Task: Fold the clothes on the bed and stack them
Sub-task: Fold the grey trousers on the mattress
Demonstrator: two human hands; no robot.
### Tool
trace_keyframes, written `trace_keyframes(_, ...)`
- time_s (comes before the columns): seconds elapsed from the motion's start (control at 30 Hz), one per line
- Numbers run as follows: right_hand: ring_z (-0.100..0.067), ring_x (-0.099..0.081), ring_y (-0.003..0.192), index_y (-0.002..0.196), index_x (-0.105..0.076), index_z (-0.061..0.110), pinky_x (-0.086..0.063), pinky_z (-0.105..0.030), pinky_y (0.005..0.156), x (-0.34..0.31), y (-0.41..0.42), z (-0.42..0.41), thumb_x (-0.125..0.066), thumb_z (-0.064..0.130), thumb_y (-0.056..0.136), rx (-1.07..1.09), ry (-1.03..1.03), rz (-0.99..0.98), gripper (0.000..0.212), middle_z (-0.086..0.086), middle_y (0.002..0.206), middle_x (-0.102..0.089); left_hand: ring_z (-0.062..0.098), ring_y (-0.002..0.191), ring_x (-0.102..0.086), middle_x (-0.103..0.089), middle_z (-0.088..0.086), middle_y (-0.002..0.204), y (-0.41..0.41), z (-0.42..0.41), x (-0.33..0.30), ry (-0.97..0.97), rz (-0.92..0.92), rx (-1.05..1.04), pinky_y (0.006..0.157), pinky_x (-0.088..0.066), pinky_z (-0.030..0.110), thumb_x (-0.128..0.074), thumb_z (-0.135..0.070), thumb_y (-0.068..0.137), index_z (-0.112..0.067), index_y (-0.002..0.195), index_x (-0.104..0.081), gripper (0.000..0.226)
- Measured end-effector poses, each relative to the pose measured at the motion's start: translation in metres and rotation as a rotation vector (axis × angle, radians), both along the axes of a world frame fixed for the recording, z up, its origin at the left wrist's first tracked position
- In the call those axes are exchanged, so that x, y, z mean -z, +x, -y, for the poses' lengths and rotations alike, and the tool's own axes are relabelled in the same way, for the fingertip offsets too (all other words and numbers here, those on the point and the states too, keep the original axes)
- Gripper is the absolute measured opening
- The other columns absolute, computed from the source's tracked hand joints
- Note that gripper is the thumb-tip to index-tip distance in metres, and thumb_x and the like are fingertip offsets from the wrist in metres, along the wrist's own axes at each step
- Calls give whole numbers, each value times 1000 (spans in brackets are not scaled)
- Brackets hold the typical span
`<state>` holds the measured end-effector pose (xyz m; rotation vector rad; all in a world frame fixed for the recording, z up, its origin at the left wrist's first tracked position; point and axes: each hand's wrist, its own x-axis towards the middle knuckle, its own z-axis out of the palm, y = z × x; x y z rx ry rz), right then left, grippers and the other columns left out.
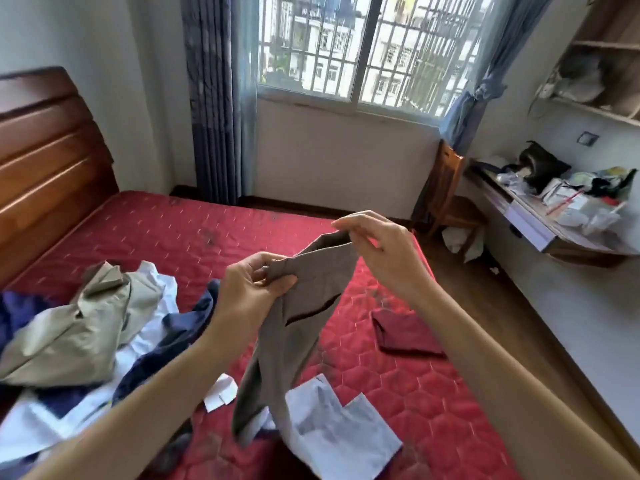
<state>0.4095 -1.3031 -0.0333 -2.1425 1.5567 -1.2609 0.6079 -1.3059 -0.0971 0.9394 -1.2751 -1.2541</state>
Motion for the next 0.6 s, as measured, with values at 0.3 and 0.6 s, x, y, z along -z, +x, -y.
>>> trace_keyframes(0.3, -20, -66, 103, 117, -69, 9, -53, -35, 88, 112, -2, -45, -74, 9, 79, -98, 411, -382, 38, -3, 116, -69, -3, 84, -67, -71, -21, 86, 36, -52, 88, -213, 395, -136, 80, -50, 14, -73, 1, 80, -33, 94, -69, 38)
trace_keyframes(0.6, -23, -57, 95, 109, -62, 14, -33, -29, 58, 176, 13, -67, -67, 39, 82, 50, 338, -712, 37, -1, 102, -62, -12, 92, -61, -68, -24, 98, 39, -76, 124, -413, 573, -120, 82, -44, 5, -60, 24, 74, -10, 99, -71, 43)
